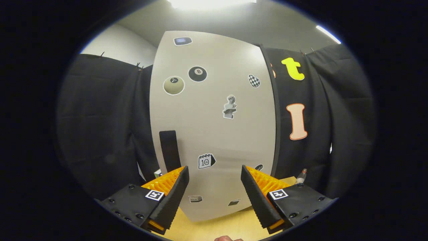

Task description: Open the shoe cabinet door, grab the shoes and put them into the shoe cabinet, then close the shoe cabinet door.

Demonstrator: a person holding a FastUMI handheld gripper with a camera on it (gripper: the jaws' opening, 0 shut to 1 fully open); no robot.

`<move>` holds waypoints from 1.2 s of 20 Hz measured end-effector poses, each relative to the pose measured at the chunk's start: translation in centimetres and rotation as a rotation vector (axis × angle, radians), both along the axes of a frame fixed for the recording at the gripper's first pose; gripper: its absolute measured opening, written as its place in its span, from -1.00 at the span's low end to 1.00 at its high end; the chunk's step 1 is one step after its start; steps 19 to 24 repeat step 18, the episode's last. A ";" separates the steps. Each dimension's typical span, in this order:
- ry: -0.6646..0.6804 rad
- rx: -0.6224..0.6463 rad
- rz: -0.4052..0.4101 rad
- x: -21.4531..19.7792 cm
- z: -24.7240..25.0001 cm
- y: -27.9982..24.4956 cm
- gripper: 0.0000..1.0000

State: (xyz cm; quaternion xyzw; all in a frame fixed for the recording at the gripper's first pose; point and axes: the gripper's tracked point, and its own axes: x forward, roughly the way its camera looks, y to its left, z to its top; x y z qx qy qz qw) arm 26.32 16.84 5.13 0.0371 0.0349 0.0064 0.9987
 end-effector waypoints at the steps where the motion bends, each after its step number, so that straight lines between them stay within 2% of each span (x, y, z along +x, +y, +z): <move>1: -0.005 -0.029 -0.009 -0.2 0.0 -0.4 0.96; 4: -0.019 -0.078 -0.022 -1.5 -0.3 -1.5 0.96; 12: -0.010 -0.103 -0.039 -2.8 -2.9 -4.5 0.93; 15: 0.011 -0.079 -0.021 -3.2 -4.1 -4.1 0.93; 24: 0.016 -0.110 -0.011 -3.5 -4.5 -4.4 0.93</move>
